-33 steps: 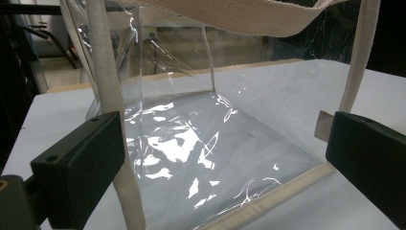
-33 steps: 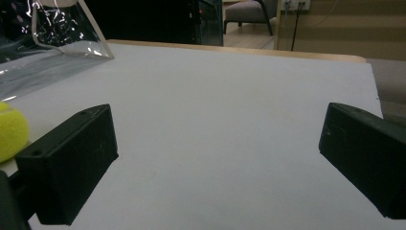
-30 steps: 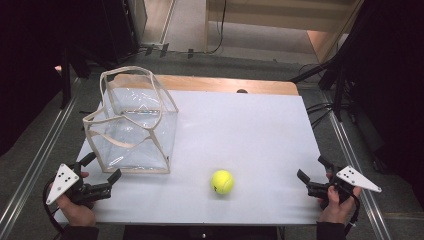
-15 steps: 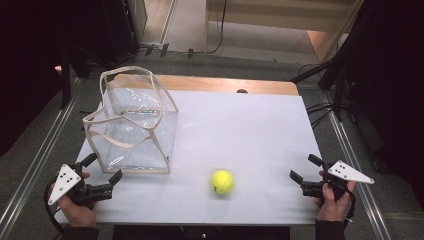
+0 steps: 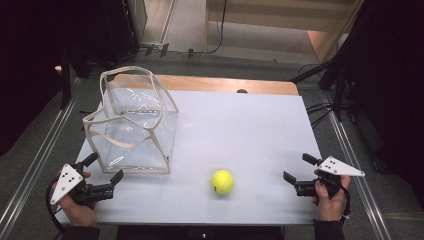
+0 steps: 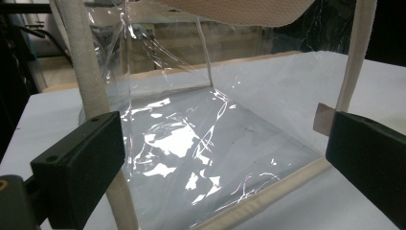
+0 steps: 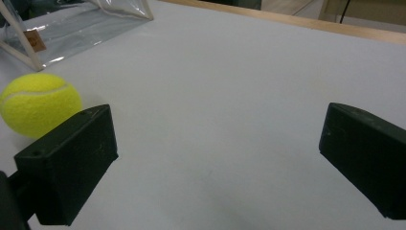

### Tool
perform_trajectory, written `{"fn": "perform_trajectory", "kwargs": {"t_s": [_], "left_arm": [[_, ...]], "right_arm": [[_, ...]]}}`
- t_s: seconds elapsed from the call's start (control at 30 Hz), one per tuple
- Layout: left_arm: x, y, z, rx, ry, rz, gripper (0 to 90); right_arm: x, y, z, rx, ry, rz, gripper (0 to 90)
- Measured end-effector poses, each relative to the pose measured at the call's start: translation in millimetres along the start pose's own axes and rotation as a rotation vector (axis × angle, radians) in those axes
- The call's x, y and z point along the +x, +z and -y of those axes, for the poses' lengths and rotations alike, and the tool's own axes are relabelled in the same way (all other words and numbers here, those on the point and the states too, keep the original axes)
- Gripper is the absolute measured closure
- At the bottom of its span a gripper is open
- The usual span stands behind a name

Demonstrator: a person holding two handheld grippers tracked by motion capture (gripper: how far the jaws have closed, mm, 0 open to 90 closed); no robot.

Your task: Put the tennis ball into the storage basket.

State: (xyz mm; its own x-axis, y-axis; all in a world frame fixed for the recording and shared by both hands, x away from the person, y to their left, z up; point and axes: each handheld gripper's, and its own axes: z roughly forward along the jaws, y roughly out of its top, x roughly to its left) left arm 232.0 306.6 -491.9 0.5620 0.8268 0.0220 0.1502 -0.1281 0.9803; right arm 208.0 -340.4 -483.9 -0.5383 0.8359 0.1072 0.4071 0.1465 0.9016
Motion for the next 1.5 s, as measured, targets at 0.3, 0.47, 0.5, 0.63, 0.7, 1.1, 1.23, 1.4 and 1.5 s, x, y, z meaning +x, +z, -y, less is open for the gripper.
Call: {"fn": "perform_trajectory", "kwargs": {"t_s": [0.3, 0.47, 0.5, 0.63, 0.7, 1.1, 1.23, 1.4, 1.5], "left_arm": [[0.1, 0.6, -0.2, -0.004, -0.003, 0.001, 0.0], [0.0, 1.1, -0.2, 0.000, 0.002, -0.001, 0.0], [-0.3, 1.1, -0.1, 0.000, 0.000, -0.001, 0.0], [-0.4, 0.3, -0.1, 0.002, 0.000, 0.000, 0.0], [-0.6, 0.1, 0.0, 0.000, -0.002, 0.001, 0.0], [-1.2, 0.2, 0.3, -0.002, 0.003, 0.005, 0.0], [-1.4, 0.1, 0.3, 0.000, 0.005, 0.008, 0.0], [-1.3, 0.0, 0.3, -0.001, 0.004, 0.009, 0.0], [-1.4, -0.1, 0.3, 0.001, 0.005, 0.008, 0.0]], "right_arm": [[11.5, 7.8, -18.1, 0.073, -0.070, -0.039, 0.0], [18.0, 13.0, -24.3, 0.099, -0.098, -0.062, 0.0], [18.6, 13.8, -25.6, 0.101, -0.103, -0.068, 0.0], [22.5, 17.0, -30.9, 0.129, -0.110, -0.071, 0.0], [24.9, 19.5, -34.7, 0.152, -0.123, -0.080, 0.0], [39.9, 35.3, -55.0, 0.212, -0.178, -0.124, 0.0], [44.3, 38.9, -57.1, 0.232, -0.191, -0.140, 0.0], [52.2, 45.8, -60.8, 0.262, -0.211, -0.160, 0.0], [58.2, 51.1, -63.3, 0.279, -0.222, -0.170, 0.0]]}}
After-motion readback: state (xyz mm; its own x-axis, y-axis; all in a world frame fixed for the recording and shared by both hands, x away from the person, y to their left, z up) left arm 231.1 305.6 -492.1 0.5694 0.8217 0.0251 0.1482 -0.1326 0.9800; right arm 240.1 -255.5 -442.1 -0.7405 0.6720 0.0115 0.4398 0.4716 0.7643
